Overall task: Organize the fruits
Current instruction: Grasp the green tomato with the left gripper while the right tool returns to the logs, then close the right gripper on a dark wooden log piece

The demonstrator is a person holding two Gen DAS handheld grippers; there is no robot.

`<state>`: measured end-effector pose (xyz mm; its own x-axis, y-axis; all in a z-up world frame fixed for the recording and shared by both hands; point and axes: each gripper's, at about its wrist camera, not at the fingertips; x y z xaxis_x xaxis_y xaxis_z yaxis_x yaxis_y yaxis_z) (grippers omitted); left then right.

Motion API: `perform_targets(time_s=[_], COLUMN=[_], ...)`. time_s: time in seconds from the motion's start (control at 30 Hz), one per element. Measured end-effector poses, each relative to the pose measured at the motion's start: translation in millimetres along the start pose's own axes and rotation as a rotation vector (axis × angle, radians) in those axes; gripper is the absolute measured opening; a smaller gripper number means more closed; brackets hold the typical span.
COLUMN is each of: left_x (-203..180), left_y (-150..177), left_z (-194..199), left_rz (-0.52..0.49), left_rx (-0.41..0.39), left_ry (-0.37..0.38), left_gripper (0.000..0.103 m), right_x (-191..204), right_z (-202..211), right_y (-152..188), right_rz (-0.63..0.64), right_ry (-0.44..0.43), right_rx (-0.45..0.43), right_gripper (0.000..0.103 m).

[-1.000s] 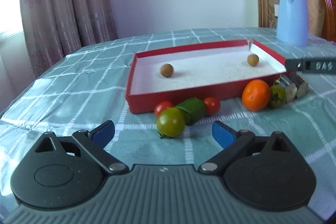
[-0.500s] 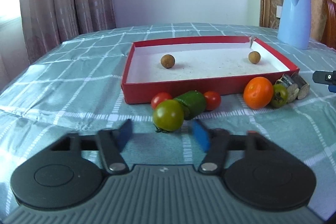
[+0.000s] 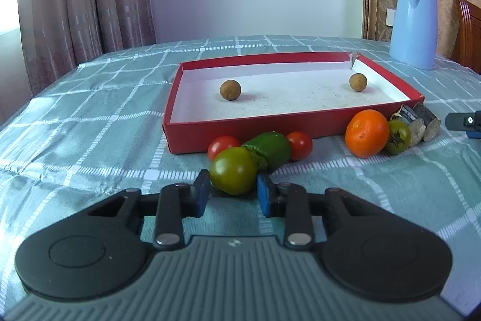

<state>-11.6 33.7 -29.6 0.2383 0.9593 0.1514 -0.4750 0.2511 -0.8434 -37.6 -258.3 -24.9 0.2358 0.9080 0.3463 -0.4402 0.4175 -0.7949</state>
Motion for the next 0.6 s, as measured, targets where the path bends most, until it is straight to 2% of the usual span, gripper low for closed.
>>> perform_targets(time_s=[0.17, 0.27, 0.47, 0.5, 0.6], left_x=[4, 4, 4, 4, 4], left_y=[2, 2, 2, 2, 2], left_z=[1, 1, 0, 0, 0], left_rz=[0.024, 0.018, 0.013, 0.014, 0.012], left_rx=[-0.011, -0.013, -0.012, -0.012, -0.012], left_ry=[0.030, 0.030, 0.030, 0.031, 0.030], left_gripper=[0.029, 0.030, 0.030, 0.030, 0.030], right_x=[13, 21, 24, 24, 20], right_z=[6, 2, -16, -20, -31], right_y=[8, 7, -5, -8, -13], right_rz=[0.147, 0.180, 0.093, 0.077, 0.027], right_ry=[0.015, -0.015, -0.083, -0.085, -0.102], right_rx=[0.005, 0.021, 0.064, 0.073, 0.105], right_gripper=[0.080, 0.074, 0.063, 0.057, 0.055])
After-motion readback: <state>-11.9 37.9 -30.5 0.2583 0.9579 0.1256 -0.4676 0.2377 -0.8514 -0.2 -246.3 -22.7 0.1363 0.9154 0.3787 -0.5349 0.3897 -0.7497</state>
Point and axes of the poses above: each gripper's, at about its wrist camera, not at the fingertips, and z roughly against the way its jaws point, x to its left, y to its underside, and after that the axes turned 6 degrees about -z, right-handed
